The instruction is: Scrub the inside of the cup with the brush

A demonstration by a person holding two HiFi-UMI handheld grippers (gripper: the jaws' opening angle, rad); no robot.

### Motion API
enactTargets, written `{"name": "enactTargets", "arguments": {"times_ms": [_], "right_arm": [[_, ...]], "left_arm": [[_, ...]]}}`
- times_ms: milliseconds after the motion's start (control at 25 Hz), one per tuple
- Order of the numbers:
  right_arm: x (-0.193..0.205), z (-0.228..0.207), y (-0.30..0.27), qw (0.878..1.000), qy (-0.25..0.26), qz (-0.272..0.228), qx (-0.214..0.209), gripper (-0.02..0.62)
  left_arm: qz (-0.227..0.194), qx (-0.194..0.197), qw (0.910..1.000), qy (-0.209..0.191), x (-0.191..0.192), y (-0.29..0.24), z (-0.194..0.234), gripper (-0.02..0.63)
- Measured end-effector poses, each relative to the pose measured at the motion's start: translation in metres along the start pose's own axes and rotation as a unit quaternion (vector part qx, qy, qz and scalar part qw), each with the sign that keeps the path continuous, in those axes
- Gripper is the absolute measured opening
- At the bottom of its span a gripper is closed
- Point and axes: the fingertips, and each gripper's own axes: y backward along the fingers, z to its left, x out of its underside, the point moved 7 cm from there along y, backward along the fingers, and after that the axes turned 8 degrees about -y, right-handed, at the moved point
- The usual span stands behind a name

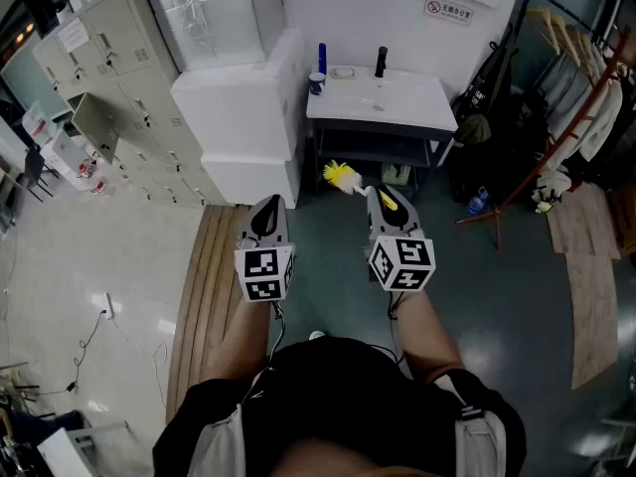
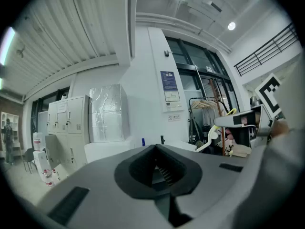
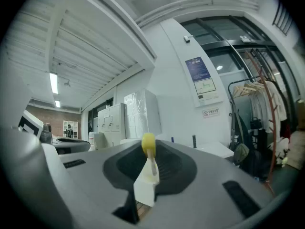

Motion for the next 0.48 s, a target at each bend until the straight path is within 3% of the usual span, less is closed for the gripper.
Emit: {"name": "enactTargets", "arguments": {"times_ms": [480], "right_arm": [[0.009,0.01,-0.04,1.0,-0.004,0.001,0.013,0.054]], "left_arm": [[0.001,0.015,0.9999,0.004,0.015,-0.032,0.032,0.014]]}}
